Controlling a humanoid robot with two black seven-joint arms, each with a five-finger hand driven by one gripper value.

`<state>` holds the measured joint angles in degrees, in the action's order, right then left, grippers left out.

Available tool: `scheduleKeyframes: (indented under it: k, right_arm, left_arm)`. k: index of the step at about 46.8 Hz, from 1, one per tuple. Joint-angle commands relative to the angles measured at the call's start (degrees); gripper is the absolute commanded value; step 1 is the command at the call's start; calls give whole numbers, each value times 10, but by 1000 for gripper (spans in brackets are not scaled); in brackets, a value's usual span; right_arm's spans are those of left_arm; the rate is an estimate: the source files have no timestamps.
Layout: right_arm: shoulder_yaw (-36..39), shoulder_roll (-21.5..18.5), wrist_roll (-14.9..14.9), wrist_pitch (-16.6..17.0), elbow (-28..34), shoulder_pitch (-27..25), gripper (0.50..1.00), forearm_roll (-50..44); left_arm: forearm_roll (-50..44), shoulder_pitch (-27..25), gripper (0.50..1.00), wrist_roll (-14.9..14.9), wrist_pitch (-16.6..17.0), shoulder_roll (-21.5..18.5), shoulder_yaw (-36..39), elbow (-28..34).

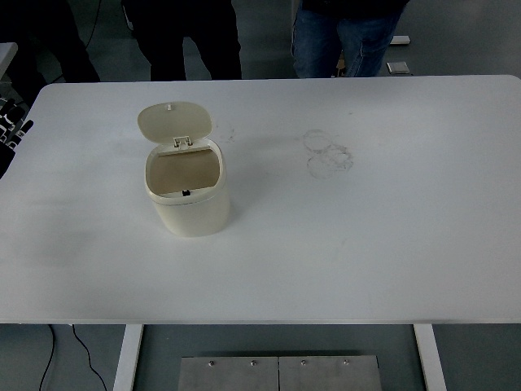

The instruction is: Open trash bin

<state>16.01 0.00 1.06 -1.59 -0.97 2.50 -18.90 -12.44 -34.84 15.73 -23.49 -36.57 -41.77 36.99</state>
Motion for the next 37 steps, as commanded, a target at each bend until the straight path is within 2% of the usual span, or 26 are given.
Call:
scheduleKeyframes:
  k: [1,37]
  right_arm:
    - [0,0,0,0,0,0,989,0]
    - [0,0,0,-1,0,0,989,0]
  left_arm:
    - [3,-1,1000,-1,0,-1,0,-1]
    - [3,2,1000,-1,1,-5,-1,-1]
